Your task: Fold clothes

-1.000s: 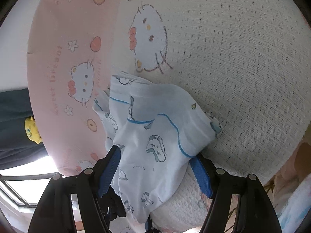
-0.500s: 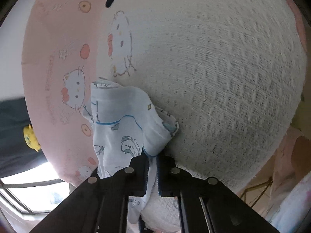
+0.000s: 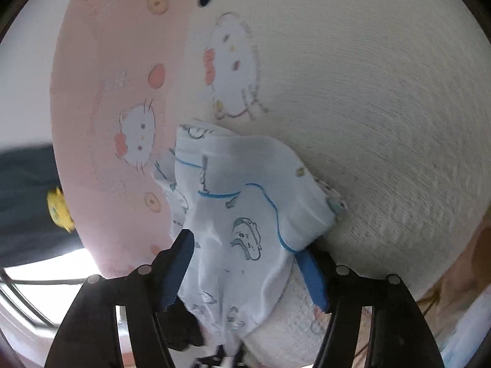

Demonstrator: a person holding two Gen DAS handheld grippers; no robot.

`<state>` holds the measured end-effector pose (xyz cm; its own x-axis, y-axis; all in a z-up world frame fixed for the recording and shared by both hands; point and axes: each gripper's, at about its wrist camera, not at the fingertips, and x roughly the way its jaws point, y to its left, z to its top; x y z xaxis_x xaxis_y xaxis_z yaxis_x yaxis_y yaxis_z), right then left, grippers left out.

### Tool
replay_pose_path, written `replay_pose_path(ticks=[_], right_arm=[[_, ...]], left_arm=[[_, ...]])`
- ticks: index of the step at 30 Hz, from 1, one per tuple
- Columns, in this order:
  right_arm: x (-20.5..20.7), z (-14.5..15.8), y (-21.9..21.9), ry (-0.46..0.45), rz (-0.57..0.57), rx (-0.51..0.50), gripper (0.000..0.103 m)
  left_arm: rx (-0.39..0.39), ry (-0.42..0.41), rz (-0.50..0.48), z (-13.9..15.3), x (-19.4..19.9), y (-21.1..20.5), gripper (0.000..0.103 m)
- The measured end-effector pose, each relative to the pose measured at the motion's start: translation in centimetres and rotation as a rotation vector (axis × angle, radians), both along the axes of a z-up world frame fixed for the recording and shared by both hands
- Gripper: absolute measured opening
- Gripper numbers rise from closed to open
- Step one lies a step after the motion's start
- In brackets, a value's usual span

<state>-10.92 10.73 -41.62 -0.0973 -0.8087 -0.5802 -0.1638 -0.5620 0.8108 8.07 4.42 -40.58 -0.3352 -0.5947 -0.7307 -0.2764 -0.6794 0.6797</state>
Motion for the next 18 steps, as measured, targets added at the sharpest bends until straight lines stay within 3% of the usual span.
replay_pose_path(ticks=[4,5,7,8,9,15,18], right_arm=[[0.4,-0.2,-0.1,0.004,0.011,0.021,0.066],[0.3,-0.2,-0.3,-0.002,0.016,0.042,0.061],[0.3,-0.1,-0.6,0.001,0.034,0.112,0.041],[0.5,-0.1,-0.4,0.017,0.052,0.177,0.011],[0.7,0.0,-0.1,0.033,0.071,0.241,0.000],[1.3,0.8,0.2,0.070,0.091,0.314,0.000],[1.7,2.7,-1.2,0.155,0.132,0.455,0.000]], left_arm=[[0.193,0.035,0.130,1.5,-0.9,-2.3,0.009],[0.238,0.044,0.163,1.8,-1.0,-2.8,0.009],[0.277,0.056,0.200,1.8,-1.2,-3.1,0.009],[0.284,0.061,0.211,1.9,-1.3,-3.2,0.009],[0.278,0.064,0.214,1.8,-1.5,-3.2,0.009],[0.231,0.068,0.264,1.8,-2.3,-2.6,0.009],[0.270,0.069,0.298,2.7,-1.9,-2.9,0.009]])
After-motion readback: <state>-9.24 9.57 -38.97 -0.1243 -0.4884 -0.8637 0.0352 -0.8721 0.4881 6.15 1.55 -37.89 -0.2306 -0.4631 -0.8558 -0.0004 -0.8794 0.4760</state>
